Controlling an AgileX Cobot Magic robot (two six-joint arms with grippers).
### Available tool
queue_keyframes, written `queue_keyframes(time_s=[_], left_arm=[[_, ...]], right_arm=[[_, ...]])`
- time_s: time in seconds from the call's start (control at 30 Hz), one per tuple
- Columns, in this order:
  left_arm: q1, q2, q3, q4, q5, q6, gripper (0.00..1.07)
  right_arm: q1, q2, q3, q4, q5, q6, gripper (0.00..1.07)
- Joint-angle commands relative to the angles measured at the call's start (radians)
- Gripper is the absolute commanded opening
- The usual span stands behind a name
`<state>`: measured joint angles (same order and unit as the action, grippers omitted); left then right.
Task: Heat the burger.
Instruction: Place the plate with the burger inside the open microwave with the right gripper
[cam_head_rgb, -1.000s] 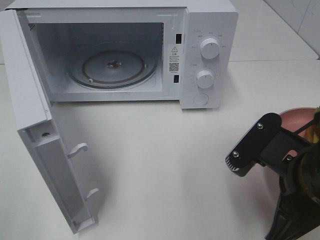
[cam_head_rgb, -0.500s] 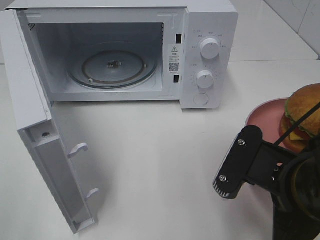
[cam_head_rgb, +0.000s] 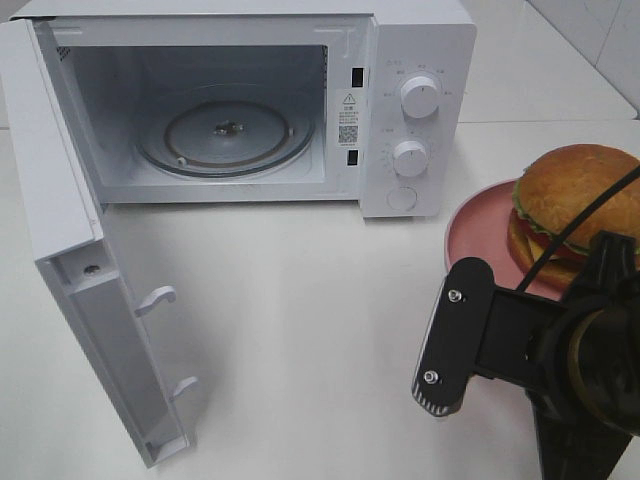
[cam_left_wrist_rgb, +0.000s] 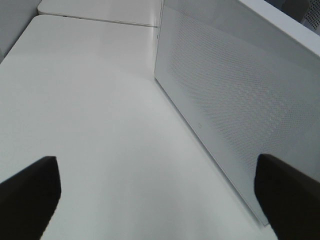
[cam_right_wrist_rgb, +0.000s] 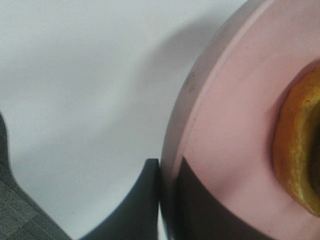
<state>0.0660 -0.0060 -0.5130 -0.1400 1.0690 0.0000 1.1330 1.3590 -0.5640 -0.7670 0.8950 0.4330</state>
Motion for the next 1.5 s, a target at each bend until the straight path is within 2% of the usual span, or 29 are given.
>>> queue_keyframes(time_s=[0.03, 0.33, 0.67, 1.17, 1.5], left_arm=[[0.005, -0.016, 0.0, -0.001, -0.008, 0.0, 0.98], [0.005, -0.016, 0.0, -0.001, -0.008, 0.0, 0.98], [0.005, -0.016, 0.0, -0.001, -0.008, 0.0, 0.98], [0.005, -0.016, 0.0, -0.001, -0.008, 0.0, 0.98], [0.005, -0.016, 0.0, -0.001, -0.008, 0.0, 0.98]], right_arm=[[0.003, -0.009, -0.001, -0.071, -0.034, -0.07, 0.0], [0.003, -0.009, -0.001, -0.115, -0.112, -0.151, 0.0], [0.003, -0.009, -0.001, -0.113, -0.186, -0.404, 0.0], [0.003, -0.009, -0.001, -0.114, -0.293, -0.441, 0.0], [-0.002, -0.009, -0.001, -0.104, -0.393, -0.611, 0.0]])
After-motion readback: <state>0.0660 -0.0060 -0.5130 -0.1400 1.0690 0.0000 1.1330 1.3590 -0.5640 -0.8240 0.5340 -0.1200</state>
